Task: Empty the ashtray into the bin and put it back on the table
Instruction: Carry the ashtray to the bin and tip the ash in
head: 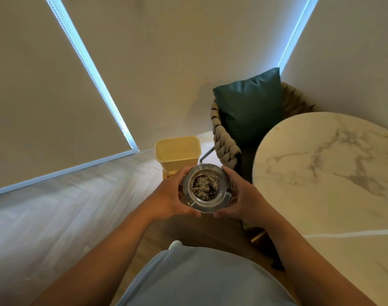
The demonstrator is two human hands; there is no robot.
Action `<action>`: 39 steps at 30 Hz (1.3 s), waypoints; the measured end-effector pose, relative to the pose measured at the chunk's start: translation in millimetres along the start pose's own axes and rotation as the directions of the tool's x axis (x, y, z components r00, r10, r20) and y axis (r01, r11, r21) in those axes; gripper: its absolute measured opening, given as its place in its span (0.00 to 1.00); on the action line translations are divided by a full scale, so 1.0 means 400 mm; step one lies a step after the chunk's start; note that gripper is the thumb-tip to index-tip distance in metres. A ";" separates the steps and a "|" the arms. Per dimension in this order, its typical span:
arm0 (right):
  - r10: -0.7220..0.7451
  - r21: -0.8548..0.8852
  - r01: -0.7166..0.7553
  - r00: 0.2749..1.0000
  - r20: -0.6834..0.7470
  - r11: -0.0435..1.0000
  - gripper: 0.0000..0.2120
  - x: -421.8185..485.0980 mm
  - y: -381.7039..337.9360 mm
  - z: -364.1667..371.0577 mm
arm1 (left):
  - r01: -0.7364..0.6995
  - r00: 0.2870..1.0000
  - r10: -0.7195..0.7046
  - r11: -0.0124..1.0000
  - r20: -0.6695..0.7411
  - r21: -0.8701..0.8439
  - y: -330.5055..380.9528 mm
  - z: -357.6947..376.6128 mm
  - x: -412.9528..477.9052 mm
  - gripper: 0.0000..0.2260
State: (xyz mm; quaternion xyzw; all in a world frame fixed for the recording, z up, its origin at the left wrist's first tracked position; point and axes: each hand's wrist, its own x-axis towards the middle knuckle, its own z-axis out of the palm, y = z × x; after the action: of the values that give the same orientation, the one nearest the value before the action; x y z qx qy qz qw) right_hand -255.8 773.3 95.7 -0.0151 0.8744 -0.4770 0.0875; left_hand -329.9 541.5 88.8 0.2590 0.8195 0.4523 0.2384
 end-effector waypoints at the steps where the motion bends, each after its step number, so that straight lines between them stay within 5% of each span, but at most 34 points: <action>1: -0.008 0.003 0.008 1.000 0.008 1.000 0.50 0.027 -0.012 0.016 | 0.004 1.000 -0.004 1.000 -0.005 -0.006 -0.017 -0.026 -0.001 0.48; 11: -0.032 -0.030 0.034 0.998 0.055 0.999 0.44 0.220 -0.099 0.103 | 0.072 0.996 -0.075 0.996 -0.046 -0.058 -0.126 -0.198 0.016 0.48; 16: 0.007 -0.024 -0.005 0.995 0.100 1.000 0.50 0.290 -0.085 0.098 | 0.111 0.993 -0.115 0.991 -0.039 -0.079 -0.151 -0.231 0.059 0.48; 21: 0.024 -0.024 -0.020 0.987 0.159 0.999 0.56 0.369 -0.057 0.069 | 0.130 0.988 -0.137 0.987 -0.067 -0.097 -0.158 -0.252 0.118 0.49; 35: -0.087 0.031 0.082 0.963 0.254 0.996 0.47 0.624 0.010 -0.116 | 0.224 0.945 -0.252 0.963 -0.210 -0.150 -0.121 -0.267 0.361 0.50; 39: -0.079 0.038 0.071 0.948 0.310 0.997 0.52 0.705 0.049 -0.133 | 0.230 0.936 -0.265 0.959 -0.234 -0.166 -0.145 -0.274 0.423 0.48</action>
State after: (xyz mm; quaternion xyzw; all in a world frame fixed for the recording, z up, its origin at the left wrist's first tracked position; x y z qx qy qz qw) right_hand -541.1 797.2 68.5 -0.1220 0.8421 -0.4831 0.2061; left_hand -537.9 555.5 64.4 0.0769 0.8364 0.5029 0.2039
